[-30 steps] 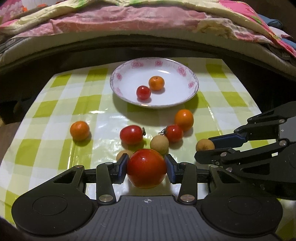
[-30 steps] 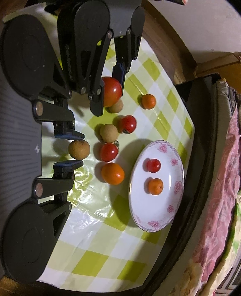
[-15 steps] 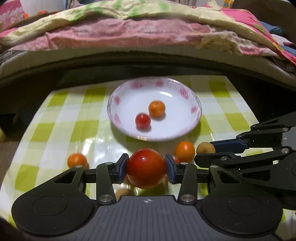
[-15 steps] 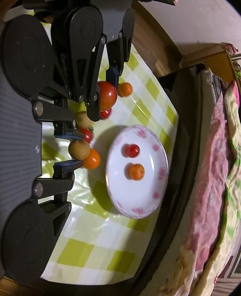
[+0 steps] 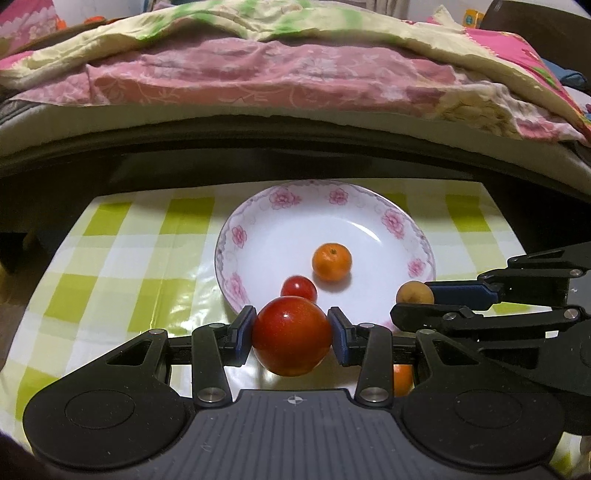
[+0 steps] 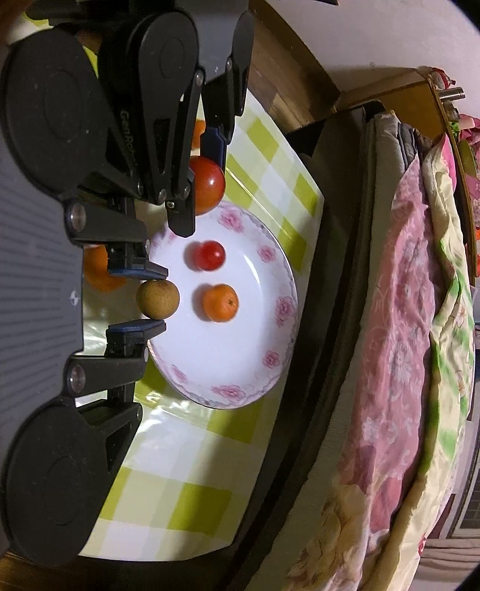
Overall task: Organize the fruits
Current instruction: 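Carry both fruits to the plate while the right tool releases the tan fruit inside, then lower the large red tomato into the plate and open the left tool, then grasp another tangerine with the left tool while the right tool approaches an orange tomato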
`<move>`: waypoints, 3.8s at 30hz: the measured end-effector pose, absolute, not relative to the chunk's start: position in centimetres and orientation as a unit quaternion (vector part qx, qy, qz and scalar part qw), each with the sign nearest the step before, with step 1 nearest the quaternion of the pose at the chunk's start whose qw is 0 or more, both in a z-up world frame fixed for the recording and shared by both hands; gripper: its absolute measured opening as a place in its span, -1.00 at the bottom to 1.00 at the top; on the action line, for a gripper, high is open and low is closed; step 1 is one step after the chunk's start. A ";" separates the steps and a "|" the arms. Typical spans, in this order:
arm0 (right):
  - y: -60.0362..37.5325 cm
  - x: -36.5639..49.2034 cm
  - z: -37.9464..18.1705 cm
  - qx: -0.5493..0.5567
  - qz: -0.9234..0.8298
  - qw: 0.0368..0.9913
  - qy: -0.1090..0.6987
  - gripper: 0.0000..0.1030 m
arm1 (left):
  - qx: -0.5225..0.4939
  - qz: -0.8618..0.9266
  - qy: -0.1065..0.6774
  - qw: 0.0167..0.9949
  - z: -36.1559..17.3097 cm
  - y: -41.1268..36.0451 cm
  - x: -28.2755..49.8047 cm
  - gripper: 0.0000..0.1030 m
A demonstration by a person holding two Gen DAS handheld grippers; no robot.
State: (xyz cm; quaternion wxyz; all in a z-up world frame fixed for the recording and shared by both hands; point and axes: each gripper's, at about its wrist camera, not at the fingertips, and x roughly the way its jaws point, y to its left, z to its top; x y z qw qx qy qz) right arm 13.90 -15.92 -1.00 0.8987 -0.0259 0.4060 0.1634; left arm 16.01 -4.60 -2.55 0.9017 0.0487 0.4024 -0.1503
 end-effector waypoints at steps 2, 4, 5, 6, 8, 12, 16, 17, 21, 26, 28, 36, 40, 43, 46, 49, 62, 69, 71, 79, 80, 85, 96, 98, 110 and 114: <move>-15.9 14.6 -1.3 -0.029 0.162 0.899 0.405 -0.48 | 0.046 -0.147 0.405 0.901 -2.9 -4.7 16.7 -0.05; -15.9 15.1 -1.6 -0.030 0.161 0.899 0.406 -0.48 | 0.043 -0.148 0.404 0.902 -3.0 -4.7 17.2 -0.05; -16.0 15.5 -1.7 -0.031 0.161 0.899 0.406 -0.48 | 0.042 -0.149 0.404 0.902 -3.1 -4.8 17.5 -0.05; -16.0 15.8 -1.8 -0.031 0.160 0.899 0.407 -0.48 | 0.043 -0.149 0.404 0.901 -3.1 -4.9 17.7 -0.05; -16.1 16.4 -2.2 -0.033 0.158 0.899 0.408 -0.48 | 0.046 -0.146 0.404 0.902 -3.4 -5.0 18.0 -0.05; -16.2 17.2 -2.6 -0.034 0.161 0.898 0.408 -0.48 | 0.040 -0.145 0.407 0.901 -3.7 -4.9 18.6 -0.04; -16.3 17.7 -2.8 -0.034 0.162 0.897 0.409 -0.46 | 0.041 -0.138 0.405 0.903 -3.9 -5.0 19.0 -0.04; -16.3 17.7 -2.9 -0.034 0.162 0.898 0.407 -0.46 | 0.040 -0.136 0.404 0.904 -3.9 -4.9 19.1 -0.03; -16.2 18.0 -2.8 -0.034 0.162 0.902 0.400 -0.46 | 0.042 -0.129 0.398 0.907 -3.8 -5.0 19.1 -0.03; -16.1 18.3 -2.5 -0.033 0.159 0.904 0.395 -0.44 | 0.037 -0.126 0.395 0.910 -3.6 -4.7 19.2 0.01; -16.1 18.2 -2.4 -0.034 0.159 0.905 0.392 -0.40 | 0.036 -0.125 0.394 0.910 -3.5 -4.6 19.2 0.02; -16.4 18.2 -2.0 -0.028 0.151 0.909 0.386 -0.28 | 0.026 -0.119 0.383 0.916 -2.4 -4.1 19.2 0.14; -16.6 18.2 -1.7 -0.023 0.146 0.911 0.384 -0.26 | 0.014 -0.118 0.374 0.920 -1.7 -3.6 19.2 0.25; -16.6 18.1 -1.7 -0.021 0.149 0.910 0.386 -0.19 | 0.013 -0.120 0.369 0.921 -1.3 -3.5 19.0 0.26; -16.3 17.7 -1.6 -0.024 0.154 0.909 0.387 -0.19 | 0.011 -0.120 0.366 0.923 -1.0 -3.5 18.8 0.26; -16.2 17.3 -1.3 -0.027 0.157 0.910 0.384 -0.19 | 0.010 -0.117 0.364 0.924 -0.7 -3.2 18.5 0.27; -16.8 14.8 -0.3 -0.026 0.152 0.912 0.381 -0.19 | 0.010 -0.095 0.367 0.925 0.4 -0.2 16.1 0.28; -16.4 12.5 -0.3 -0.034 0.161 0.906 0.389 -0.19 | 0.008 -0.087 0.379 0.921 0.3 1.5 14.5 0.28; -16.2 11.9 -0.5 -0.037 0.162 0.904 0.394 -0.19 | 0.004 -0.081 0.384 0.920 0.2 2.1 14.4 0.29; -15.4 10.6 -0.9 -0.040 0.170 0.897 0.405 -0.19 | 0.004 -0.054 0.411 0.910 -1.5 3.9 14.6 0.29; -15.3 10.5 -0.9 -0.041 0.171 0.897 0.406 -0.19 | 0.004 -0.051 0.414 0.909 -1.8 4.0 14.7 0.29; -15.1 10.5 -1.2 -0.042 0.175 0.894 0.410 -0.19 | 0.008 -0.046 0.428 0.903 -3.2 3.9 15.7 0.27; -15.9 11.1 -2.2 -0.046 0.175 0.889 0.421 -0.19 | 0.031 -0.041 0.434 0.900 -5.5 3.7 16.1 -0.20; -16.0 11.1 -2.2 -0.047 0.176 0.889 0.421 -0.19 | 0.029 -0.042 0.433 0.900 -5.5 3.8 16.0 -0.21; -16.5 11.0 -2.8 -0.051 0.175 0.885 0.429 -0.19 | 0.043 -0.085 0.440 0.893 -4.1 2.9 12.6 -0.22; -16.3 11.0 -2.9 -0.052 0.178 0.886 0.426 -0.19 | 0.047 -0.100 0.449 0.887 -4.1 2.7 11.0 -0.22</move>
